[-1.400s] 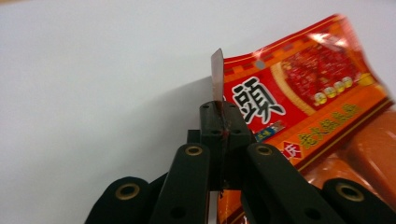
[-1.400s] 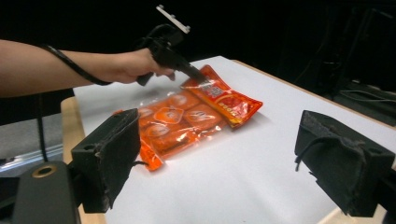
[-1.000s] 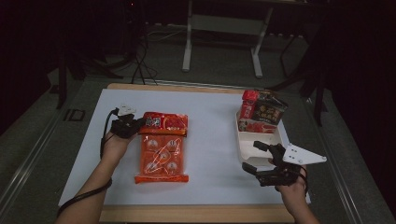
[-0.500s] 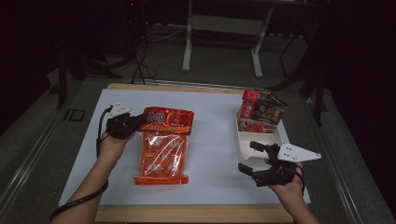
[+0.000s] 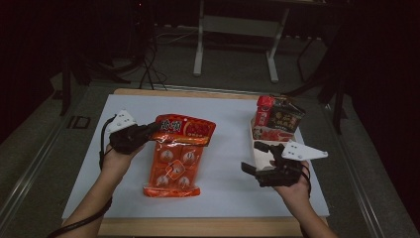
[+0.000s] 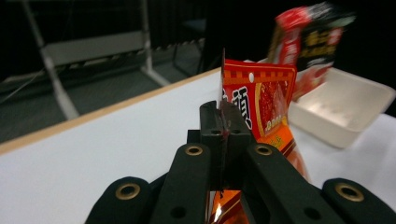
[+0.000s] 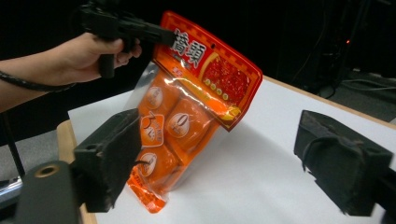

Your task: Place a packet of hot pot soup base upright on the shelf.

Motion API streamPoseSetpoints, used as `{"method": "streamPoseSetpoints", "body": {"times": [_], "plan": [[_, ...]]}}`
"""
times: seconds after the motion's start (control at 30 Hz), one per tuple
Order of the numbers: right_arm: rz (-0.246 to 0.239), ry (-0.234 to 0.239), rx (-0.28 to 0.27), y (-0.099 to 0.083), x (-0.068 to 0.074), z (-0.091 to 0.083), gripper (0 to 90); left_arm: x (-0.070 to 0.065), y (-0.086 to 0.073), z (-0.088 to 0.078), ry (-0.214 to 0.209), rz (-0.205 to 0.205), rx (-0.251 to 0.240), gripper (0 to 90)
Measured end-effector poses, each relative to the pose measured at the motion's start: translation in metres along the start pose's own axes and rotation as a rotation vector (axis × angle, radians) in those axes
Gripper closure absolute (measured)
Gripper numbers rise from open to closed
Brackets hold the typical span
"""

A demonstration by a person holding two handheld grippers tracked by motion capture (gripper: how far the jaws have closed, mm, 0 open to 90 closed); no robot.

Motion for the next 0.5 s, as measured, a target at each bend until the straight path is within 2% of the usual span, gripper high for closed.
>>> {"method": "streamPoseSetpoints", "body": {"times": [0.03, 0.23, 0.37, 0.43, 0.5], "plan": [[0.003, 0.004, 0.003, 0.000, 0.000, 0.004, 16.1, -0.002, 0.001, -0.002, 0.001, 0.007, -0.005, 90.0], [0.020, 0.019, 0.028, 0.002, 0.003, 0.034, 17.8, -0.015, 0.009, -0.013, -0.060, 0.025, -0.077, 90.0], [0.026, 0.034, 0.022, 0.007, 0.004, 0.054, 18.2, -0.020, 0.010, -0.019, -0.081, 0.027, -0.100, 90.0], [0.032, 0.046, 0.025, 0.007, 0.005, 0.061, 22.9, -0.023, 0.011, -0.022, -0.099, 0.035, -0.116, 90.0], [0.019, 0.045, 0.025, 0.007, 0.005, 0.070, 22.9, -0.026, 0.012, -0.025, -0.119, 0.043, -0.133, 90.0]]}}
Point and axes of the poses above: each handheld gripper's, and its own axes: z roughly forward along the jaws, y roughly out of its top, x roughly to its left, the point moved 10 cm from there along z, roughly forward along the jaws, and after that the axes turned 14 degrees about z, right-handed, at the moved point
